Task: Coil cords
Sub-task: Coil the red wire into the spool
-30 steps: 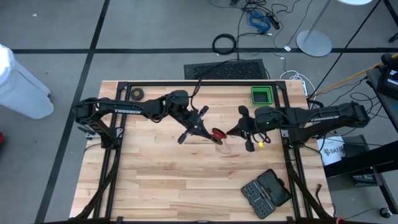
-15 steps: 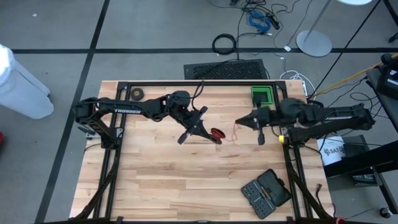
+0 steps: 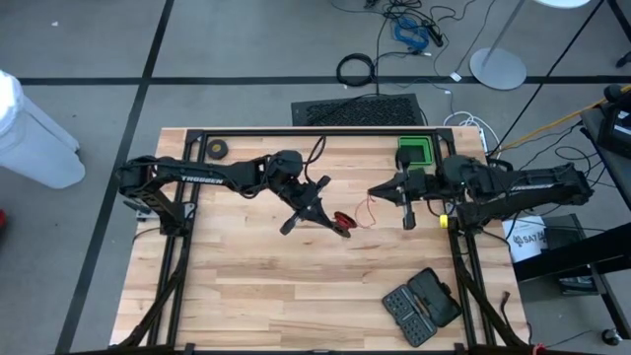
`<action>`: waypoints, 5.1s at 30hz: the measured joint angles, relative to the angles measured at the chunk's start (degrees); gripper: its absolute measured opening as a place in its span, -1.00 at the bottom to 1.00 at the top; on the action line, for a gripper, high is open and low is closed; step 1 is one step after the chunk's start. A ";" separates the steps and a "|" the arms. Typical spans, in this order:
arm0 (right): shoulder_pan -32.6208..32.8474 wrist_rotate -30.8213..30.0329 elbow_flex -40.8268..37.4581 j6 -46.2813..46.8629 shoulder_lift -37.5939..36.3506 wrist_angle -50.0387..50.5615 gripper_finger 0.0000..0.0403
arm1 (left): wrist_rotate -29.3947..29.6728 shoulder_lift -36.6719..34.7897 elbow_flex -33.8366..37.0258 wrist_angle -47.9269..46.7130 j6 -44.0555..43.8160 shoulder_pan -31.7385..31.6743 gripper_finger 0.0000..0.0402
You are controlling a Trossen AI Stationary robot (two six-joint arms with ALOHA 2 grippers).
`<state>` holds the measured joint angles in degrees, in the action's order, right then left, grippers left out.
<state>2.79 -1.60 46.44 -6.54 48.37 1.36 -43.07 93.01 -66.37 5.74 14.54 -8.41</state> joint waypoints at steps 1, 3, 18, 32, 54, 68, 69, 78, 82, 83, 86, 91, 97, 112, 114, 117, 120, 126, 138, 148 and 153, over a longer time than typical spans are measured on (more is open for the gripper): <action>-0.02 0.03 0.00 -0.07 0.27 0.36 -1.00 | -1.09 0.00 0.00 0.69 0.58 0.30 -0.99; -0.04 0.06 0.00 -0.14 0.74 1.26 -1.00 | -3.68 0.02 0.02 3.88 0.59 0.73 -0.99; -0.02 5.75 0.00 0.45 1.70 11.19 -1.00 | -4.43 -1.20 0.02 24.33 -9.79 1.69 -0.99; 3.27 10.55 0.00 0.91 0.30 6.43 -1.00 | -2.06 -1.27 0.02 12.84 -7.98 -0.37 -0.99; 9.29 -7.36 2.67 -3.16 -0.23 -0.13 -1.00 | 0.42 -0.72 0.00 5.74 -6.59 1.59 -0.99; 9.33 -10.88 2.69 -8.18 12.06 -21.64 -1.00 | 0.22 -0.20 -0.04 7.35 -6.68 7.27 -0.99; 9.33 -12.15 2.69 -8.63 12.76 -23.34 -1.00 | 0.24 -0.20 -0.04 7.30 -6.68 7.47 -0.99; 9.33 -15.32 2.69 -9.62 16.23 -31.39 -1.00 | 0.51 -0.20 -0.04 7.49 -6.68 9.26 -0.99; 9.05 -18.78 2.69 -9.62 16.96 -31.22 -1.00 | 0.53 -0.20 -0.81 7.62 -6.68 10.57 -0.99; 9.04 -19.60 2.69 -9.62 17.22 -31.22 -1.00 | 0.51 -0.20 -1.26 7.67 -6.66 10.98 -0.99; 8.59 -19.92 2.69 -9.23 18.13 -31.29 -1.00 | 0.51 -0.20 -2.52 7.95 -6.53 12.23 -0.99; 8.07 -19.88 3.25 -7.75 20.37 -31.19 -1.00 | 0.03 -0.20 -4.12 8.95 -5.33 14.01 -0.99; 8.09 -19.83 7.90 -7.05 25.53 -26.84 -1.00 | -0.02 -0.20 -5.62 8.87 -3.21 15.91 -0.99; 8.44 -25.72 17.97 -3.15 30.62 -3.68 -1.00 | -0.13 -2.31 -6.60 5.25 -2.00 16.21 -0.99; 8.97 -28.46 17.97 -3.18 28.63 -2.54 -1.00 | -0.13 -2.78 -6.60 3.51 -2.00 15.87 -0.99; 9.90 -30.36 17.97 -3.22 25.55 -1.42 -1.00 | -0.11 -2.89 -6.60 1.49 -1.91 15.78 -0.99; 10.82 -30.82 17.97 -3.15 22.98 -0.66 -1.00 | -0.11 -2.87 -6.60 0.79 -1.71 15.79 -0.99; 12.61 -32.87 17.97 -1.79 20.45 2.14 -1.00 | -0.02 -2.69 -6.60 1.44 -1.56 15.79 -0.99; 12.70 -32.79 17.94 3.99 21.93 7.97 -1.00 | -0.37 -2.75 -6.60 6.38 -0.60 16.82 -0.99; 12.67 -30.52 17.94 4.59 25.96 6.46 -1.00 | -0.41 -2.78 -6.58 9.07 -0.23 16.86 -0.99; 12.50 -27.99 17.94 5.34 27.19 6.23 -1.00 | -0.43 -2.78 -6.56 11.51 -0.08 17.07 -0.99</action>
<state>15.29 -29.59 64.38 -1.20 75.56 7.58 -43.51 90.24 -72.93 17.25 14.46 8.66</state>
